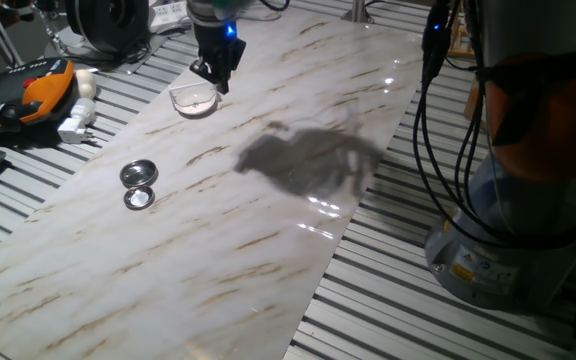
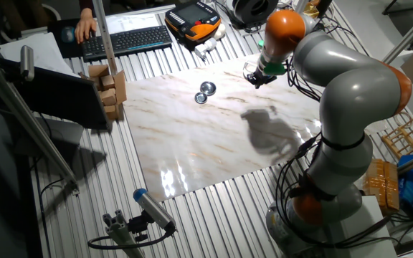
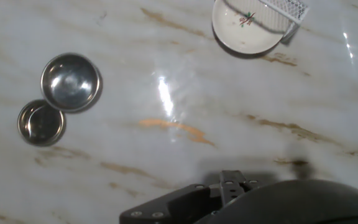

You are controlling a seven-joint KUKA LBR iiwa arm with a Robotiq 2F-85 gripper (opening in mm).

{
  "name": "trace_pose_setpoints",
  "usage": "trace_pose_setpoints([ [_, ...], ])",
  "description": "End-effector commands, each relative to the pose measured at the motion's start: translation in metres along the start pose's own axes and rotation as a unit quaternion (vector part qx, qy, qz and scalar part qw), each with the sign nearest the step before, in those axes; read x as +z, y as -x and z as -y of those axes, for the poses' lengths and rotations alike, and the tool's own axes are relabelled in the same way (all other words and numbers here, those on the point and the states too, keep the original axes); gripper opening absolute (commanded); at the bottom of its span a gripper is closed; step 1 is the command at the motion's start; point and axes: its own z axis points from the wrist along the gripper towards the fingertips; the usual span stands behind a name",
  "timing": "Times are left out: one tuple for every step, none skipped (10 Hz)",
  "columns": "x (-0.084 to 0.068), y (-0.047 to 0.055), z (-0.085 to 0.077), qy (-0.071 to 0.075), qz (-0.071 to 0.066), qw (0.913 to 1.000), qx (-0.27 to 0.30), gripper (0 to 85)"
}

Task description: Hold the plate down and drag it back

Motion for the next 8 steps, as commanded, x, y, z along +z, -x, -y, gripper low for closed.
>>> trace_pose_setpoints([
  [0.004, 0.001, 0.002, -0.002, 0.006, 1.0000, 0.002, 0.0],
  [0.009, 0.003, 0.002, -0.002, 0.009, 0.9999, 0.005, 0.0],
  [0.012, 0.002, 0.001, -0.005, 0.015, 0.9998, 0.011, 0.0],
  [0.012, 0.003, 0.001, -0.014, 0.027, 0.9995, 0.014, 0.0],
  [0.011, 0.005, 0.000, -0.017, 0.028, 0.9992, 0.022, 0.0],
  [0.012, 0.005, -0.001, -0.018, 0.030, 0.9990, 0.028, 0.0],
  [0.013, 0.007, -0.003, -0.021, 0.031, 0.9988, 0.033, 0.0],
  [0.014, 0.006, -0.003, -0.020, 0.031, 0.9985, 0.039, 0.0],
])
